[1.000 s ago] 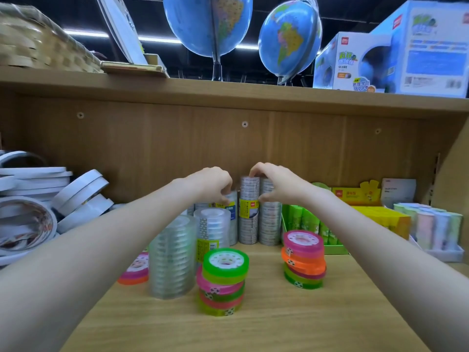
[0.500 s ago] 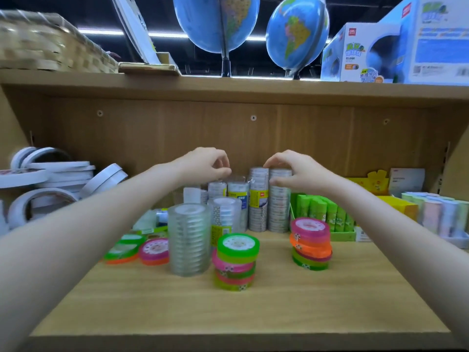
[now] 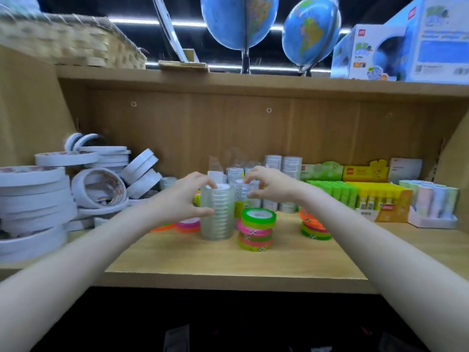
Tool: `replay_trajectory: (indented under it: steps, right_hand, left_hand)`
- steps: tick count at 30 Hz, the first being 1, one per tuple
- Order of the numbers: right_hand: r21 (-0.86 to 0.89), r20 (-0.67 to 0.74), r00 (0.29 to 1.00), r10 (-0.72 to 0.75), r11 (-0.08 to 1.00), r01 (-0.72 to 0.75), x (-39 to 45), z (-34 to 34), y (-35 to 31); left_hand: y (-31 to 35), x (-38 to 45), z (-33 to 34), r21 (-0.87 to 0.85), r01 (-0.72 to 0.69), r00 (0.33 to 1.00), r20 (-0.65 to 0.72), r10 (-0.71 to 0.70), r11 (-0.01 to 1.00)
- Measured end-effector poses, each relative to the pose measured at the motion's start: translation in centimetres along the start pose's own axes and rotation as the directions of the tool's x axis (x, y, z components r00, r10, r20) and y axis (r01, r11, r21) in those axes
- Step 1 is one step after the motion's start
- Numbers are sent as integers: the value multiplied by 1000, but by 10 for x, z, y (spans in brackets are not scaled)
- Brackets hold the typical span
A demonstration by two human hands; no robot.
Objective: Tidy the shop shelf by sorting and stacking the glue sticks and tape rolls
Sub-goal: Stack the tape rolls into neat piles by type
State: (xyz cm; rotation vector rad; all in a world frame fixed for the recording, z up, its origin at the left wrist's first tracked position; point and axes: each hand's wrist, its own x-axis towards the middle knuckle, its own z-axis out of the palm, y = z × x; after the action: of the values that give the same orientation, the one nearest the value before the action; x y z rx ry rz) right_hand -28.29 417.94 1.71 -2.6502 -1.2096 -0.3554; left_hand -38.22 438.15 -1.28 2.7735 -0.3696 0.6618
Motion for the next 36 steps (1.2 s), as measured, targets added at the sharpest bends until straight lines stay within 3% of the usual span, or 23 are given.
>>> replay_trajectory:
  steps: [9,14,21,23,25,28,31,33,36]
  right_hand:
    - [-144,-26,986,168,975,-170,-7,-20,45]
    - [-96,-89,986,144,984,-152,-12,-12,51]
    - [64,-174,970,171,985,-162,-26,-15,50]
    - [69,-124,971,202,978,-195,-49,-28,57]
    - [39,17,967,253,967,-254,-74,-35,67]
    - [-52,198,923,330,944,-326,-99,-21,75]
    - [-2,69,943,325,946,-325,-99,1,79]
    - [74,-21,943,332,941,-330,-90,11,79]
    - [113,-78,931,358,931,-348,-70,26,77]
  left_hand:
    - [11,24,18,-21,42,998,-52,-43,999]
    - [21,47,41,19,107,990,-99,-105,994]
    - [26,57,63,-65,103,966,-230,-116,993]
    - [26,53,64,-138,59,944,-315,-101,989]
    - [28,45,64,-282,-4,918,-381,-108,959]
    - [39,28,63,-519,-82,954,-288,-84,851]
    - [46,11,64,-574,-30,997,-70,-13,818]
    - [48,2,70,-496,-17,998,41,43,868]
    - [48,-5,76,-381,-53,998,17,65,923]
